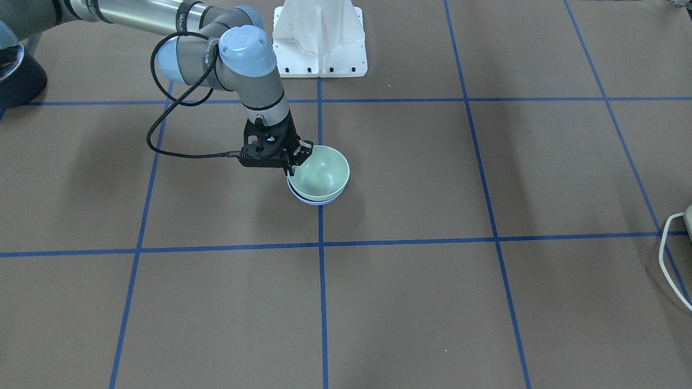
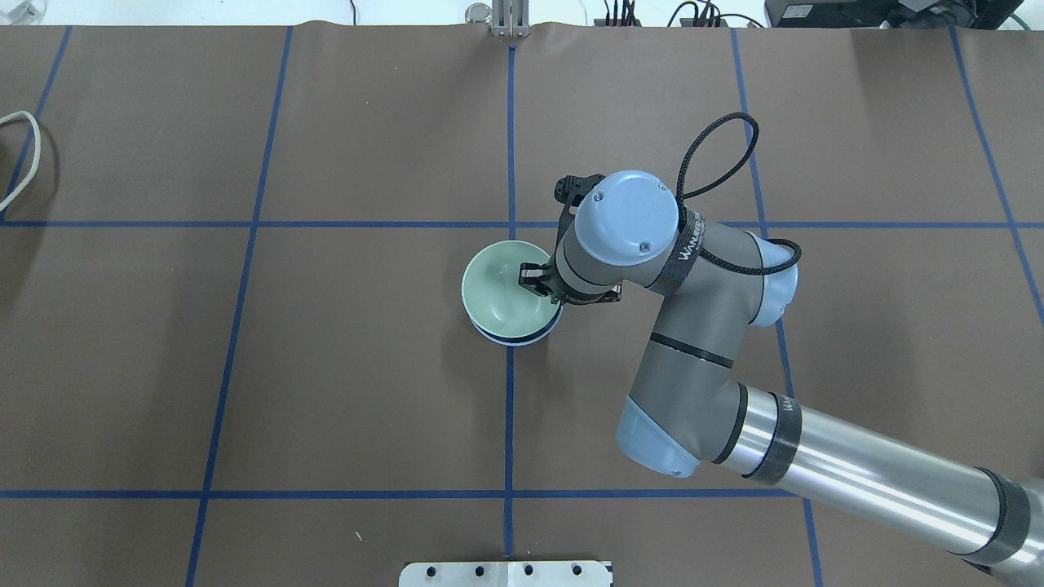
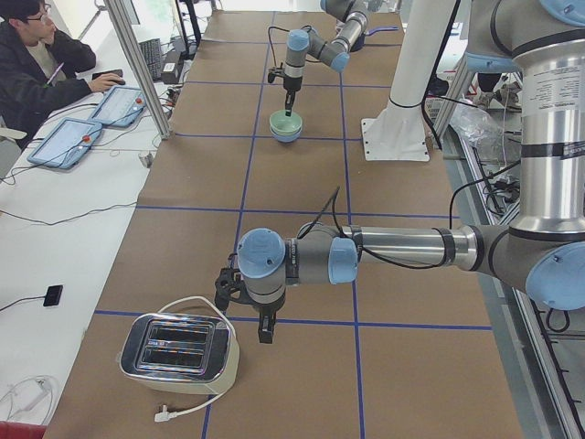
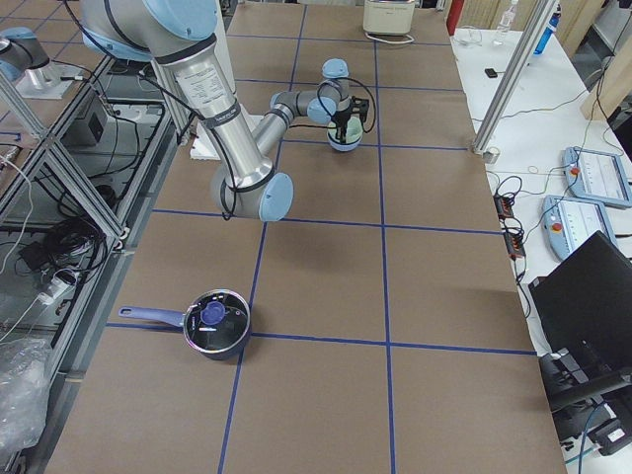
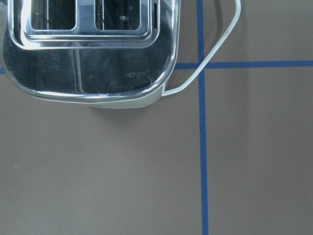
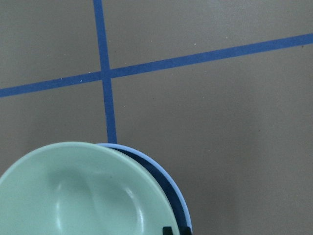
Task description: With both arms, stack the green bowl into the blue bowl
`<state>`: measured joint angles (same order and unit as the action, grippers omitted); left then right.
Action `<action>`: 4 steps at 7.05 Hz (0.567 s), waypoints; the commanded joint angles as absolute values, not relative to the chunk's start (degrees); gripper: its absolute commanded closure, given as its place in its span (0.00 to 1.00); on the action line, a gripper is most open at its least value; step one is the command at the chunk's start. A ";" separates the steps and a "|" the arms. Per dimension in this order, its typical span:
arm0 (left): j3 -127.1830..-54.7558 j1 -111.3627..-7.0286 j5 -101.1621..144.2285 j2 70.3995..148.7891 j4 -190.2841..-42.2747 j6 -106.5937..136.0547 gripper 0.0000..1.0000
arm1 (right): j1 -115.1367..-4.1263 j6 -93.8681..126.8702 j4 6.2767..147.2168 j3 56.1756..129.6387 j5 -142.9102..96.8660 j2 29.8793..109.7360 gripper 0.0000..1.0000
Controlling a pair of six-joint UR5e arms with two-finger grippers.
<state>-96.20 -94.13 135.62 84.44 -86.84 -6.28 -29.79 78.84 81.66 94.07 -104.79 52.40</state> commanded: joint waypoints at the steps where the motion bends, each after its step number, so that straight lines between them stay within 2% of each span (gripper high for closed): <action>1: -96.07 -94.13 135.62 84.46 -86.84 -6.24 0.02 | -29.71 78.84 81.65 93.78 -104.77 52.38 0.92; 4: -96.07 -94.13 135.62 84.46 -86.84 -6.24 0.02 | -29.71 79.10 76.58 91.68 -104.77 52.73 0.91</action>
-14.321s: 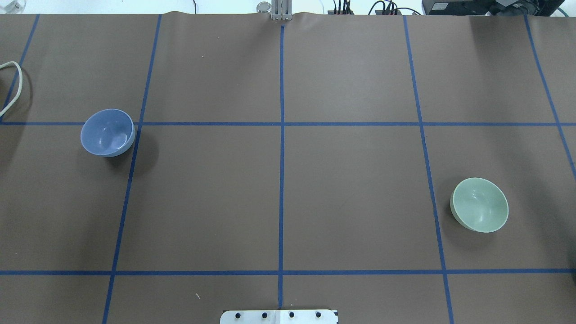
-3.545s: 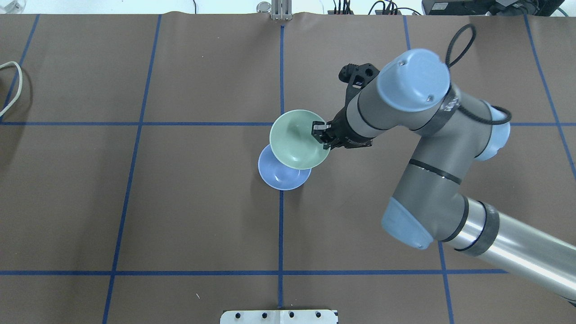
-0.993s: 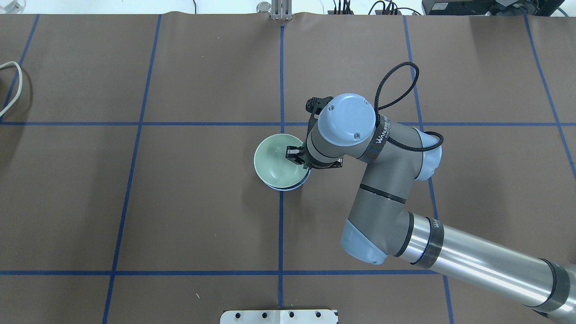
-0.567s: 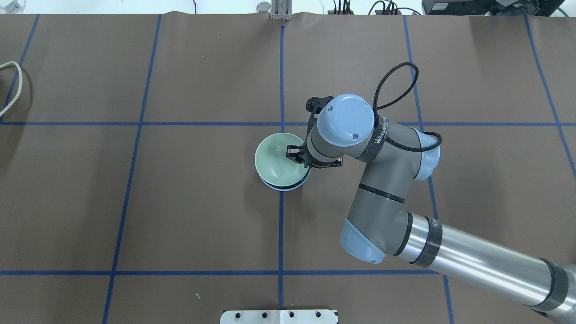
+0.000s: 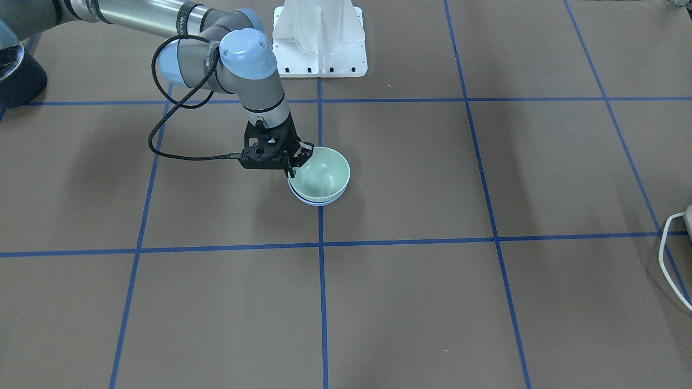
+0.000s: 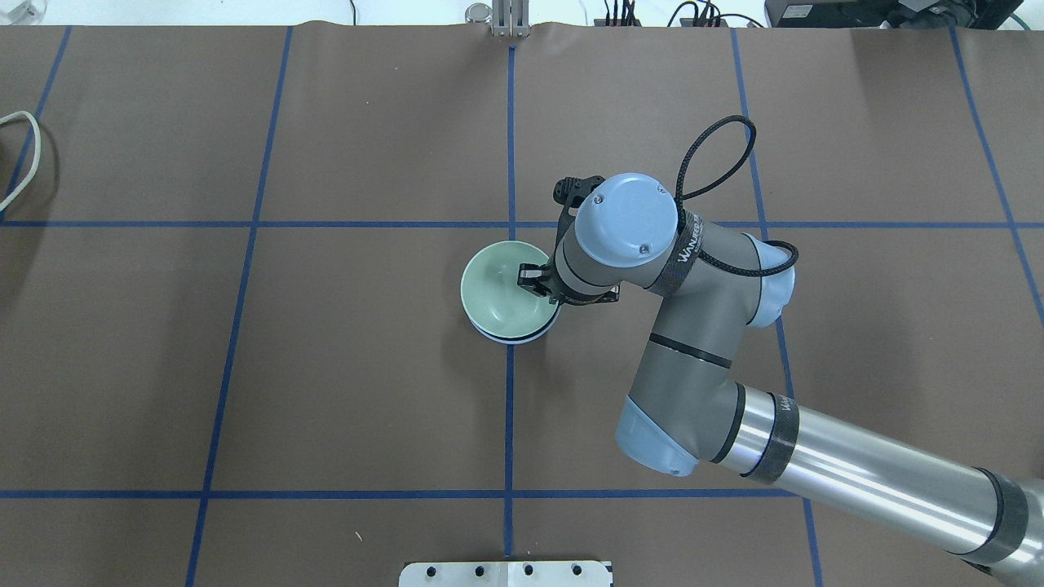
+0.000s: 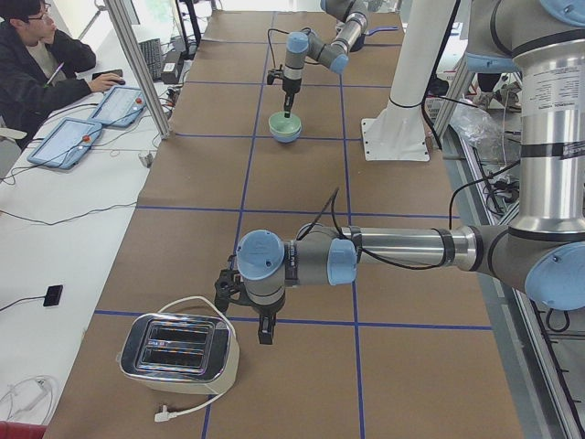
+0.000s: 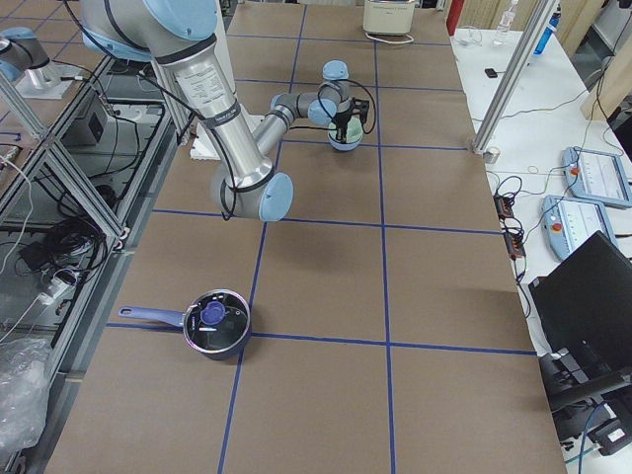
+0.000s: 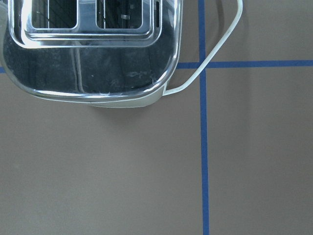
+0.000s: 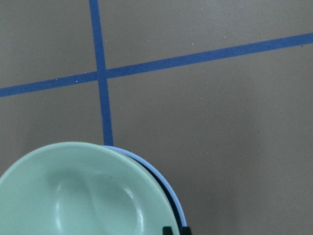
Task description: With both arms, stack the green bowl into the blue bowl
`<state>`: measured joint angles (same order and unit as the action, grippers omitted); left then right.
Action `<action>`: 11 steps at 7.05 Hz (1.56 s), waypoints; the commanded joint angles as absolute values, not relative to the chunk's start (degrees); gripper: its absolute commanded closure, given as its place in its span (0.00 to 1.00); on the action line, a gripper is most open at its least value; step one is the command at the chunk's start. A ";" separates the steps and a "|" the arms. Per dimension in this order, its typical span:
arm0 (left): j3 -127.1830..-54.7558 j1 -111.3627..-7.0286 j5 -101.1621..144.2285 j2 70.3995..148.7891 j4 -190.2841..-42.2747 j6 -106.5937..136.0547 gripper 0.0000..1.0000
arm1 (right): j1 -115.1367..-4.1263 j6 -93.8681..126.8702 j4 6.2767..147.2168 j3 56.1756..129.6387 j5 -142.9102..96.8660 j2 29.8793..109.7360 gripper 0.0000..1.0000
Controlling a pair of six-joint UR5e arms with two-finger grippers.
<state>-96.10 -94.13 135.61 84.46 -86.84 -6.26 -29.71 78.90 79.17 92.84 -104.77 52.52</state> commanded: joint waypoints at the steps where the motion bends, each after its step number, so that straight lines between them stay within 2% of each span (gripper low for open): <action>1: -96.06 -94.13 135.62 84.46 -86.84 -6.24 0.02 | -29.71 79.19 76.47 91.67 -104.85 52.82 0.80; 2: -95.98 -94.13 135.62 84.46 -86.84 -6.24 0.02 | -29.71 78.75 76.55 91.76 -105.11 53.00 0.78; 3: -95.72 -94.13 135.62 84.46 -86.84 -6.33 0.02 | -29.71 78.40 76.81 91.84 -105.29 53.35 0.59; 5: -95.71 -94.13 135.62 84.46 -86.84 -6.24 0.02 | -29.97 78.22 76.90 92.37 -105.47 53.17 0.00; 8: -95.71 -94.13 135.70 84.46 -86.84 -6.24 0.02 | -34.00 76.91 77.34 94.30 -110.11 53.35 0.00; 10: -95.80 -94.04 135.62 84.55 -86.75 -5.46 0.02 | -42.49 67.39 81.62 94.48 -116.77 54.92 0.00; 11: -96.06 -93.96 135.53 84.72 -86.66 -2.49 0.02 | -48.72 58.10 82.17 94.92 -121.07 58.85 0.00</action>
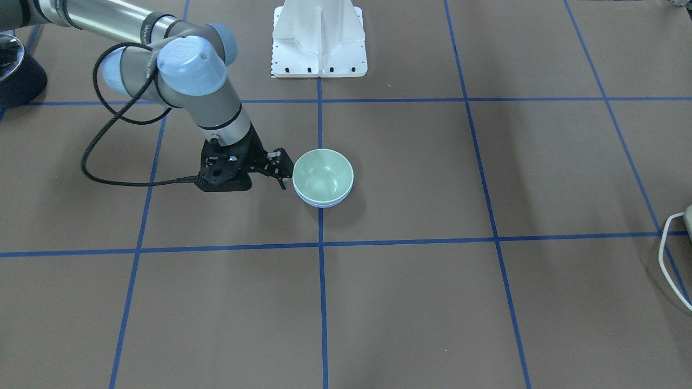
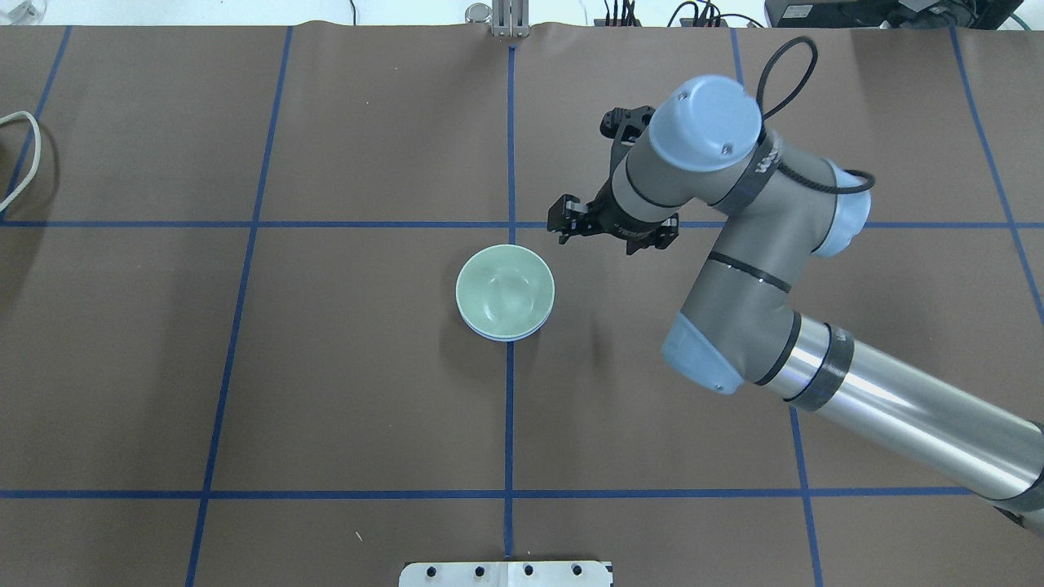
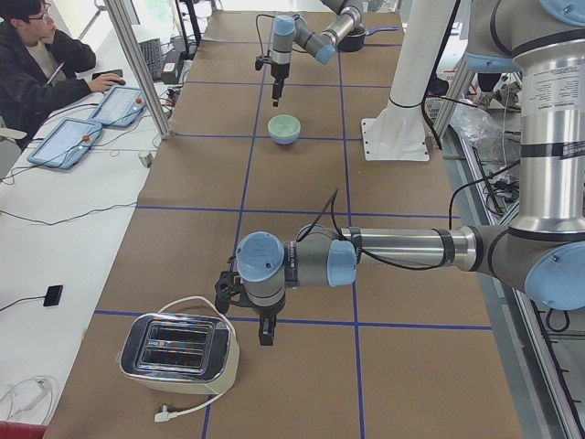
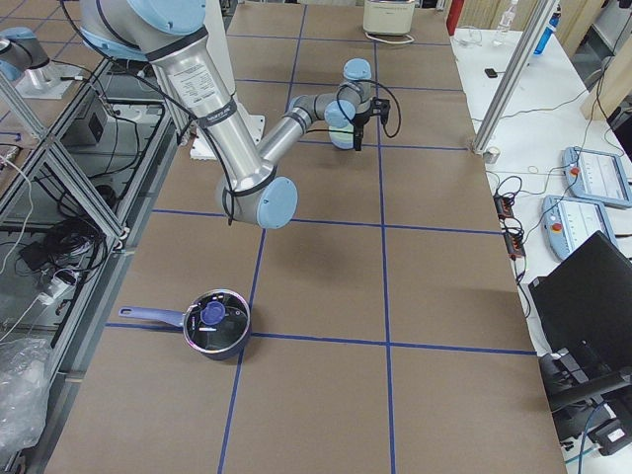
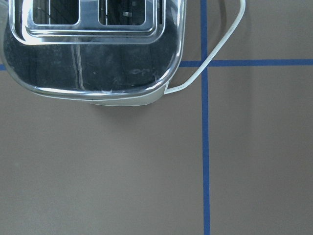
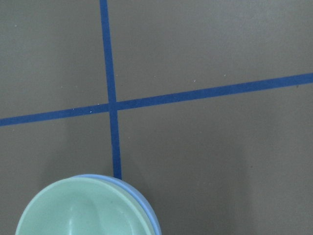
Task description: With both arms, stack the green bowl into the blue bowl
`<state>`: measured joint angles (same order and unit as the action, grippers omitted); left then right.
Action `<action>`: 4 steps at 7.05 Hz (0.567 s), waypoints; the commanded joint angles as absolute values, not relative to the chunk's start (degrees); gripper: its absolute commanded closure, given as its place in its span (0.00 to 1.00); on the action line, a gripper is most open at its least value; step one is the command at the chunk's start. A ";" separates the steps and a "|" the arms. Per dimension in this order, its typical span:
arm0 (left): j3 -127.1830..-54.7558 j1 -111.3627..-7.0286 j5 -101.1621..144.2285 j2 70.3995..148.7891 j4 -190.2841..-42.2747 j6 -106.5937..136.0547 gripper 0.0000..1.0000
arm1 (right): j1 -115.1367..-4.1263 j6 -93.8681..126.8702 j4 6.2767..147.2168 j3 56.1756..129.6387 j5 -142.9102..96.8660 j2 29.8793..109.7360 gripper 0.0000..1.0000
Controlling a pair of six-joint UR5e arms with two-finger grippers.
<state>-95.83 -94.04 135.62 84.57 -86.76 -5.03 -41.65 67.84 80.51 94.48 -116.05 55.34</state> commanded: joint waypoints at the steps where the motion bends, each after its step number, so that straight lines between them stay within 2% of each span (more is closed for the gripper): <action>1: -96.41 -93.96 135.53 84.90 -86.57 -0.90 0.02 | -54.70 48.09 82.44 94.31 -122.51 62.19 0.00; 4: -95.98 -93.78 135.70 86.48 -86.75 -0.61 0.02 | -67.55 26.77 82.09 93.07 -124.44 73.61 0.00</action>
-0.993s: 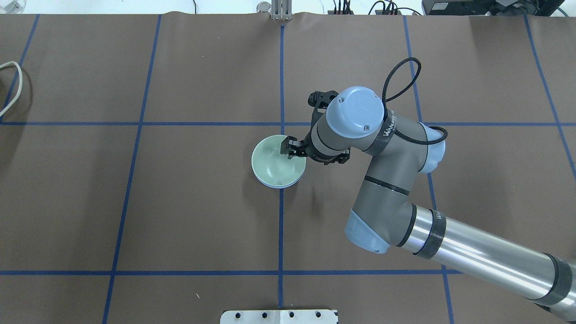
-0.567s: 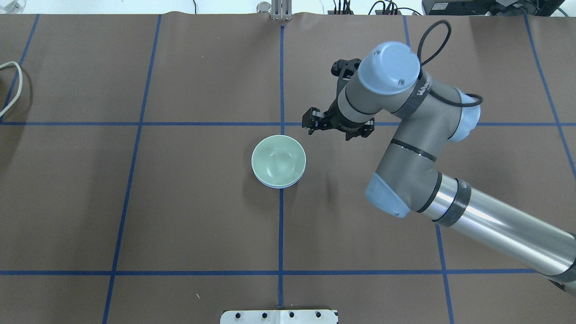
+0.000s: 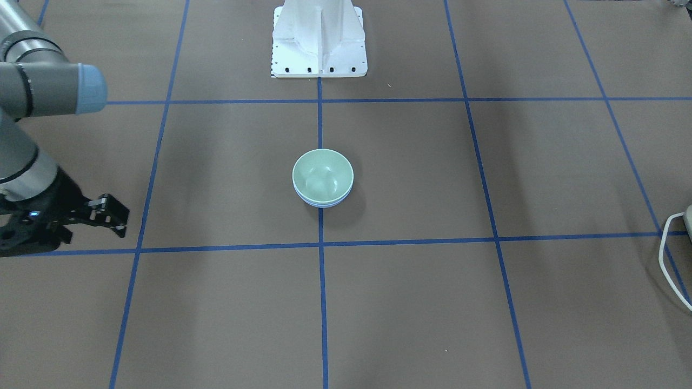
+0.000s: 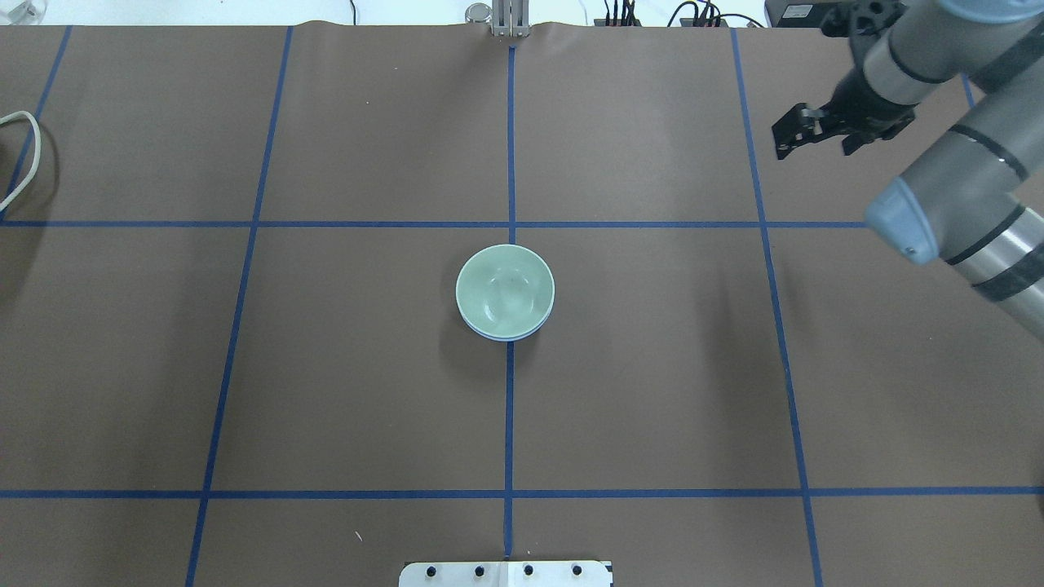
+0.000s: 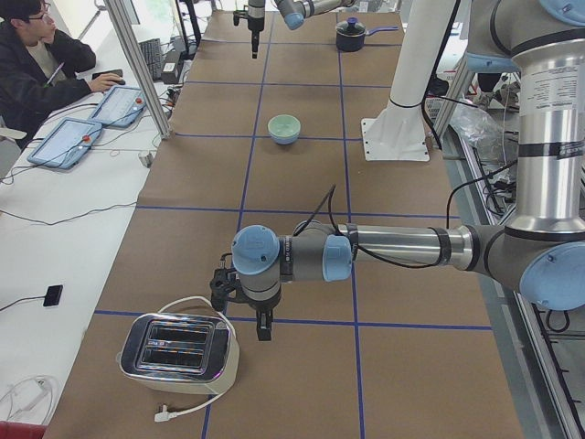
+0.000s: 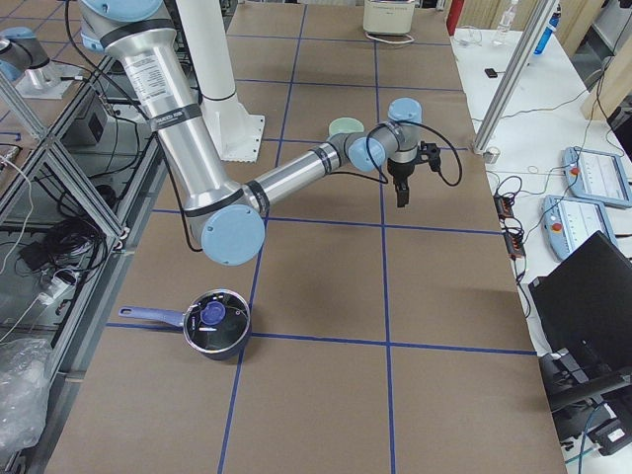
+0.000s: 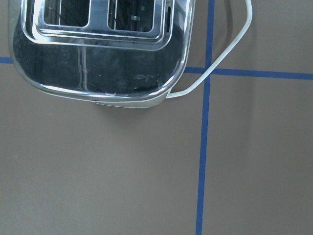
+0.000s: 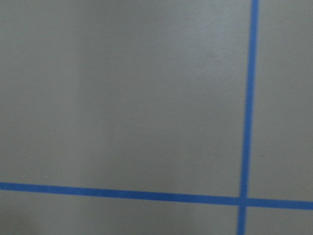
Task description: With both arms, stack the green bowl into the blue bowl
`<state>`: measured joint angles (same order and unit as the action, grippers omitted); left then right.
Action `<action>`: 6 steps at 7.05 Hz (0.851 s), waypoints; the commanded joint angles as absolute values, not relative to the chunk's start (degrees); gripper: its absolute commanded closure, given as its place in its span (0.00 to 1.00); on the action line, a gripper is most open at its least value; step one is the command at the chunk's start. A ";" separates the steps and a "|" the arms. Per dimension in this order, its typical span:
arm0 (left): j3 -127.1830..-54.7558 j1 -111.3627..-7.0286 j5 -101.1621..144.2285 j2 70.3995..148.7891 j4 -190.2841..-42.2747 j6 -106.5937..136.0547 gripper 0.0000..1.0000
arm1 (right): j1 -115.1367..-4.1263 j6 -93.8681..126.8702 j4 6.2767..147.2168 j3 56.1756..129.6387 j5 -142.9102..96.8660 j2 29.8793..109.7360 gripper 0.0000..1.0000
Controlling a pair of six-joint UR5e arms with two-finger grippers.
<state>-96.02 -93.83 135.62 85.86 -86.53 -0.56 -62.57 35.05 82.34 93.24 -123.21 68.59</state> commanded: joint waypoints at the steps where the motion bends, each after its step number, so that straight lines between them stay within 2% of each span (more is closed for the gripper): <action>1: -96.15 -93.78 135.79 86.57 -86.84 -0.88 0.02 | -72.29 20.19 81.39 93.08 -124.98 78.87 0.00; 4: -95.98 -93.78 135.79 85.96 -92.26 -0.88 0.02 | -88.63 2.65 82.26 92.81 -130.93 89.79 0.00; 6: -96.59 -93.87 135.70 85.87 -94.64 -0.97 0.02 | -93.16 0.55 83.31 93.43 -131.31 92.02 0.00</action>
